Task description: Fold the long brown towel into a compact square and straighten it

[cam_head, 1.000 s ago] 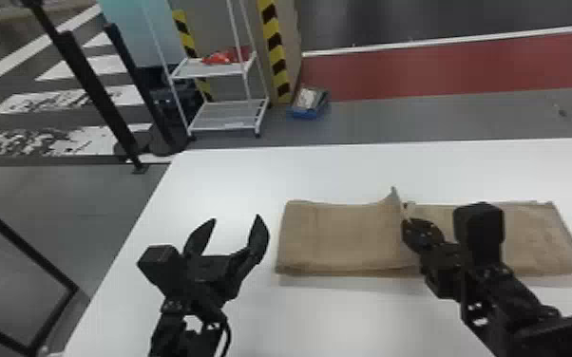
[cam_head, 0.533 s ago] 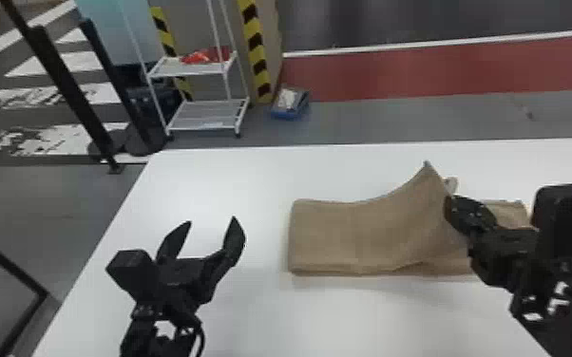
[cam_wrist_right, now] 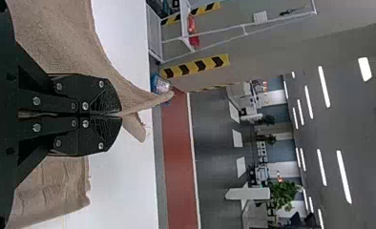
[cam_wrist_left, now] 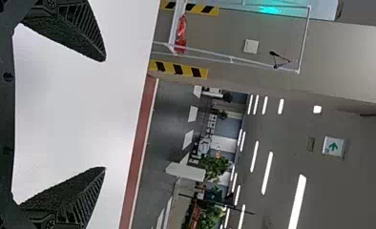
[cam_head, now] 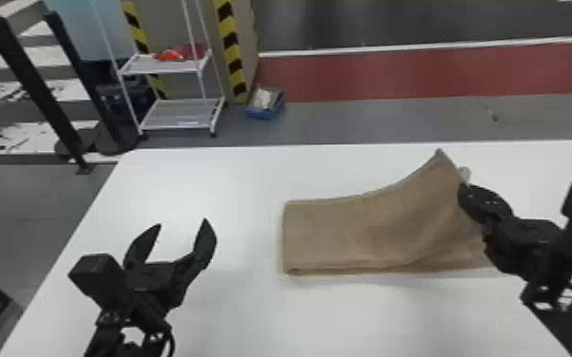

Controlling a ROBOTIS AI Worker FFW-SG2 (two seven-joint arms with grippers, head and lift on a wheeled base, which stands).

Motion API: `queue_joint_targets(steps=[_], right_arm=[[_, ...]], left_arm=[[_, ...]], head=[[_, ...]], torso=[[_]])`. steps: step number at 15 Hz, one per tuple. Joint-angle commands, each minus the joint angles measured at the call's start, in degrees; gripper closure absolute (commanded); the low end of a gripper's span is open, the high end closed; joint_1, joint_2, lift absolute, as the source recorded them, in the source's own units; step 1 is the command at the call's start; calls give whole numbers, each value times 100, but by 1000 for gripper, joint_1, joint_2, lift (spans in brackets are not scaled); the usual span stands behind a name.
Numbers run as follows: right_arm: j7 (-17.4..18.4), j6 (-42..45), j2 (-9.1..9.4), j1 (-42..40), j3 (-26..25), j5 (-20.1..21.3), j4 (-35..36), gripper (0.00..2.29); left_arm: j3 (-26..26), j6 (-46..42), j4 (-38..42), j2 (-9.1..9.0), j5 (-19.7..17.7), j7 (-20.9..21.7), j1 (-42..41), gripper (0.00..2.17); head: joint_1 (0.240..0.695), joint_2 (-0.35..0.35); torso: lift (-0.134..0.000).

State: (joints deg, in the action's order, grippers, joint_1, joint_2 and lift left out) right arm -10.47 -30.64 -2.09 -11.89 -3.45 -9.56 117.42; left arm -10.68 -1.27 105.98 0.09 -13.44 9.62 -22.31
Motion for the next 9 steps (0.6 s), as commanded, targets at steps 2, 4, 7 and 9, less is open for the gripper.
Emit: queue_joint_targets(steps=[2, 4, 7, 9], right_arm=[[1, -184, 7, 90, -200, -20, -316, 1048], [10, -395, 16, 284, -261, 42, -632, -2], [1, -676, 16, 372, -499, -2, -720, 43], [-25, -1010, -2, 389, -657, 33, -676, 53]], left_arm=[[31, 0, -60, -24, -1, 14, 34, 63], [49, 0, -60, -24, 8, 23, 17, 63], [31, 0, -77, -24, -1, 23, 8, 63], [22, 0, -77, -24, -1, 31, 8, 63]], head=[[695, 102], [695, 84], [695, 69], [695, 52]], torso=[[-126], [-126], [-126], [-126]])
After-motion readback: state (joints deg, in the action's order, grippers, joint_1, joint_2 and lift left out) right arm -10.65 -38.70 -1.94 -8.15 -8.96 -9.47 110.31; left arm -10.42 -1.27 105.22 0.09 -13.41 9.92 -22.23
